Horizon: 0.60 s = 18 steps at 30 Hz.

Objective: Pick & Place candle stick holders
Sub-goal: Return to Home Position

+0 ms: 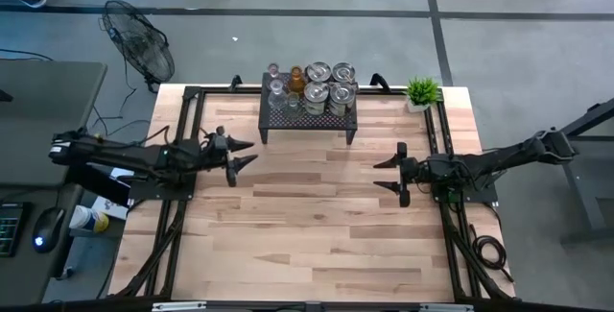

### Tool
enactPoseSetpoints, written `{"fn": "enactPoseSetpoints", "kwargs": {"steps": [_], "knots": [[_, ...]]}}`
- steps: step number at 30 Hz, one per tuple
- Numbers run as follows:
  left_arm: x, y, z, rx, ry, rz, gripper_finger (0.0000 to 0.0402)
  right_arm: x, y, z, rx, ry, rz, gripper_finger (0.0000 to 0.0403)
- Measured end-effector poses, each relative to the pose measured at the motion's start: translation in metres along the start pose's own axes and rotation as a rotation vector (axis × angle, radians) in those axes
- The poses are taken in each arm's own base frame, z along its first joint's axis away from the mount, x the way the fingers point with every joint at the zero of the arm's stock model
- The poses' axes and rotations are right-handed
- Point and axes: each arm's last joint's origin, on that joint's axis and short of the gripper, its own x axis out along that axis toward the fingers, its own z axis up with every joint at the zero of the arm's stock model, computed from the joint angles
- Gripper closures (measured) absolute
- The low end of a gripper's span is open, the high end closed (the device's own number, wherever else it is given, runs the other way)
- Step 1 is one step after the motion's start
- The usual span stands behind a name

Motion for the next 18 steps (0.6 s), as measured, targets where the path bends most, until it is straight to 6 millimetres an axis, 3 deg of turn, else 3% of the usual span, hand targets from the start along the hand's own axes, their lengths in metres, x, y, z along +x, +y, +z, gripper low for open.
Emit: {"fn": "enactPoseSetpoints", "kwargs": {"steps": [18], "knots": [[-0.015, 0.014, -0.045, -0.05, -0.063, -0.022, 0.0213, 0.0, 0.0, 0.0, 0.009, 0.002, 0.009, 0.0176]]}}
